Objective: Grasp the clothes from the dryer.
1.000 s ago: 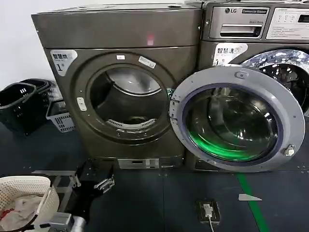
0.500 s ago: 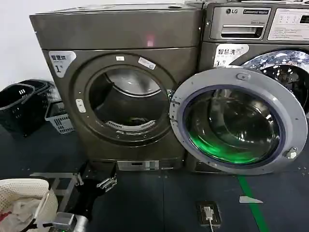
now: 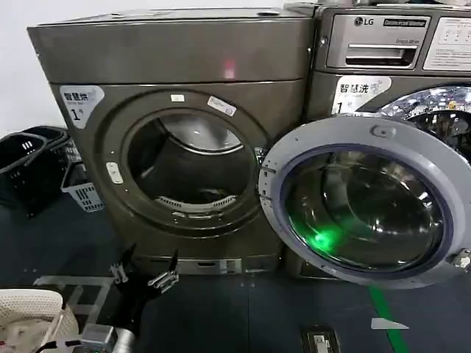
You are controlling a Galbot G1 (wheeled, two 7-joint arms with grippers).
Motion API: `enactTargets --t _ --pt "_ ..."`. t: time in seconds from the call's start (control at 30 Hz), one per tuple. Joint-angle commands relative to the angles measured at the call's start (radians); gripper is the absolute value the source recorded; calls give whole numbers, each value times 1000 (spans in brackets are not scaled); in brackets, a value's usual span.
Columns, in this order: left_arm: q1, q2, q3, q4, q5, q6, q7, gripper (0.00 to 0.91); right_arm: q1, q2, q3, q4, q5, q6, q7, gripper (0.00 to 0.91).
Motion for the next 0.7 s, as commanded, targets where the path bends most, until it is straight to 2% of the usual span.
enactTargets --t 0.03,0.7 --pt "-9 1 1 -6 -4 7 3 907 -2 0 1 8 2 4 0 907" --pt "-31 -3 2 -5 -6 14 12 907 -2 9 0 23 2 15 -8 907"
